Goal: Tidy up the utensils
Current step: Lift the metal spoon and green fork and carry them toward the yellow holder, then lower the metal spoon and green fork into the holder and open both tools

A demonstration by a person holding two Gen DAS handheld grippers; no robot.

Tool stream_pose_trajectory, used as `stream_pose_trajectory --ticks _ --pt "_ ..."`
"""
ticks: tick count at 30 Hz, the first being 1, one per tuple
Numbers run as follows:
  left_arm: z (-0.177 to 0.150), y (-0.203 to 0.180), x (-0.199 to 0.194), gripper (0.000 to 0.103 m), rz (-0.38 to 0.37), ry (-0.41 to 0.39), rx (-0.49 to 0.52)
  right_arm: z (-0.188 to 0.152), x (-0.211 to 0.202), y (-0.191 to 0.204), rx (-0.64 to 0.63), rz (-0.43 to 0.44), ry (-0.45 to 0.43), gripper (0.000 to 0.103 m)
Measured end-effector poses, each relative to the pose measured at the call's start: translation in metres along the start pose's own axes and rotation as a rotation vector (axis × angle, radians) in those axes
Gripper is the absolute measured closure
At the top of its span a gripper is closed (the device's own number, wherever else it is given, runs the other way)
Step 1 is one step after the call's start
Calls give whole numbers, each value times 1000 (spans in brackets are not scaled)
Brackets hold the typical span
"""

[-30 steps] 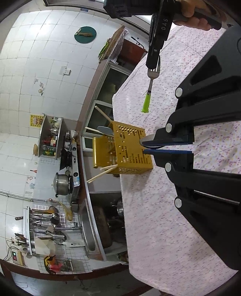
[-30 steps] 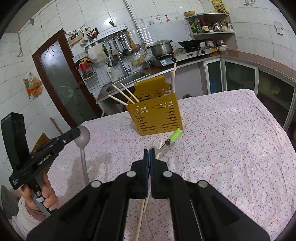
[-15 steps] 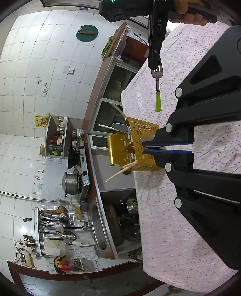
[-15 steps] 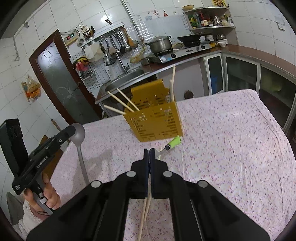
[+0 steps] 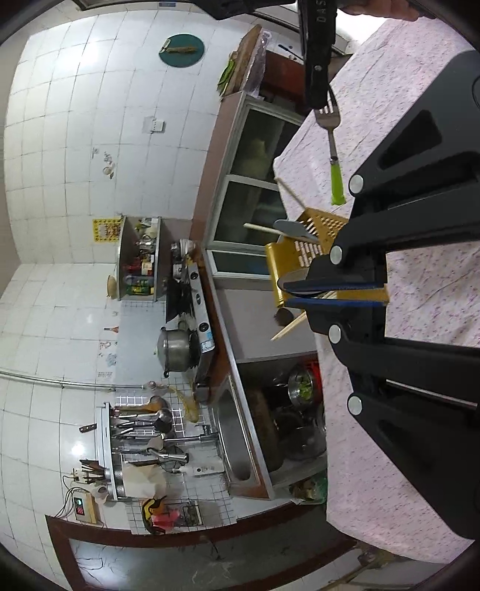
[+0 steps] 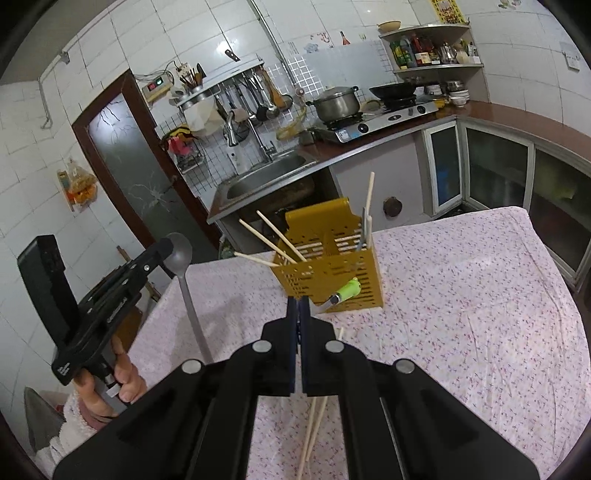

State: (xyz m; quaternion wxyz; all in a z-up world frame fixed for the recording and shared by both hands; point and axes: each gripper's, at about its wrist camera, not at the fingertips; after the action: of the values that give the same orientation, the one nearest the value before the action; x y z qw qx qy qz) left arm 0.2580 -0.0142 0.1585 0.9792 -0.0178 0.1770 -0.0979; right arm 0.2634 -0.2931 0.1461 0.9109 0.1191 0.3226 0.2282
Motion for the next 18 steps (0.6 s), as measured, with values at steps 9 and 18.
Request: stream_pose_trajectory --ticks 9,18 --pt "8 2 9 101 1 9 -15 12 5 1 18 28 -1 102" --pt "31 1 20 101 28 -24 -2 54 4 5 34 36 -3 102"
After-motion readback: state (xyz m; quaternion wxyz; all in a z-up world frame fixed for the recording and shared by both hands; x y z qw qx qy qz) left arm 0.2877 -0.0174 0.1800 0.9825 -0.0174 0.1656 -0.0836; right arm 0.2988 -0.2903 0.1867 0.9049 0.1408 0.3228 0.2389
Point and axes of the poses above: each gripper's, at about its wrist camera, not at the fingertips, and x roughly the way its jaws point, y to its left, z to its top, and after that the axes turned 3 degrees about -x, right-handed
